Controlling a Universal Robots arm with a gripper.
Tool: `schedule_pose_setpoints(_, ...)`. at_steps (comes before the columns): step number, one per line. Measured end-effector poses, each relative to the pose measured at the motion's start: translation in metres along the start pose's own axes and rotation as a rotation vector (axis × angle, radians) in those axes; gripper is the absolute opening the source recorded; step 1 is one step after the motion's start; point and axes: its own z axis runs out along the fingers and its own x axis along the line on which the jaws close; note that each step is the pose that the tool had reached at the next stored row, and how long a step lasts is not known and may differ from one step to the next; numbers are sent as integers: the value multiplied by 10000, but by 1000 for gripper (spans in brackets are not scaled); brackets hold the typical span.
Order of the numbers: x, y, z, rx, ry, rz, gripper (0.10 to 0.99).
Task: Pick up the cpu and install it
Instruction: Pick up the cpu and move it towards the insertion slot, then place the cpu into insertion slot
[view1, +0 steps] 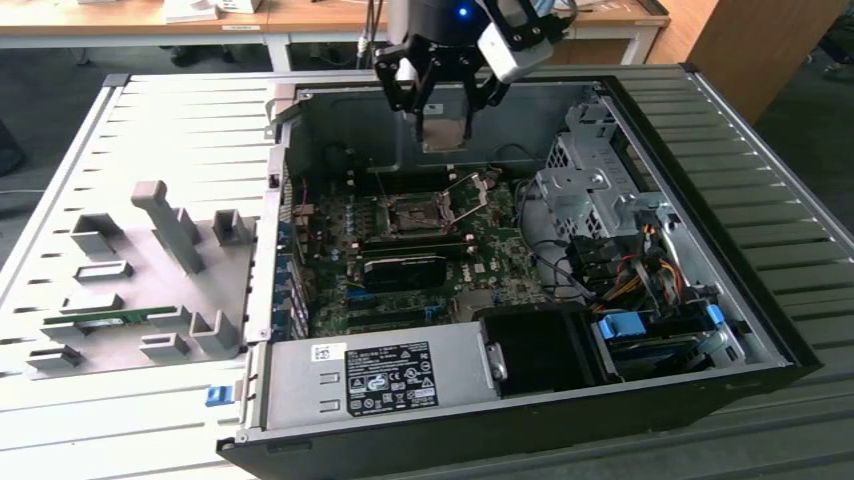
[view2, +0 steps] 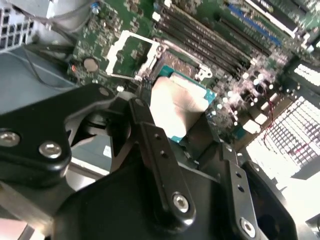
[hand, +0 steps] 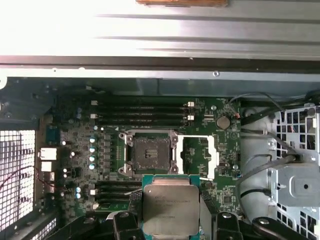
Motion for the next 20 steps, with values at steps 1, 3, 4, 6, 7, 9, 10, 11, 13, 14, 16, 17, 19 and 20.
schedule_pose_setpoints(1, 13, 9, 2, 1, -1, 0, 541)
schedule_pose_setpoints(3, 25, 38, 12, -1, -2, 1, 541)
schedule_pose_setpoints(4, 31, 52, 17, -1, -1, -1, 541)
schedule_pose_setpoints(6, 43, 66, 25, -2, -2, 0, 541)
schedule_pose_setpoints(7, 49, 72, 29, -1, -1, 0, 541)
schedule_pose_setpoints(9, 58, 83, 37, -2, -2, 0, 541)
schedule_pose_setpoints(10, 60, 91, 43, -2, -2, 1, 541)
schedule_pose_setpoints(11, 62, 100, 48, 0, -2, 38, 541)
schedule_pose_setpoints(13, 63, 109, 58, 1, -11, 197, 541)
schedule_pose_setpoints(14, 63, 110, 62, 2, -18, 323, 541)
schedule_pose_setpoints(16, 63, 110, 70, 9, -34, 655, 541)
schedule_pose_setpoints(17, 63, 110, 73, 13, -43, 845, 541)
schedule_pose_setpoints(19, 63, 109, 83, 18, -61, 1189, 541)
schedule_pose_setpoints(20, 63, 109, 86, 20, -67, 1308, 541)
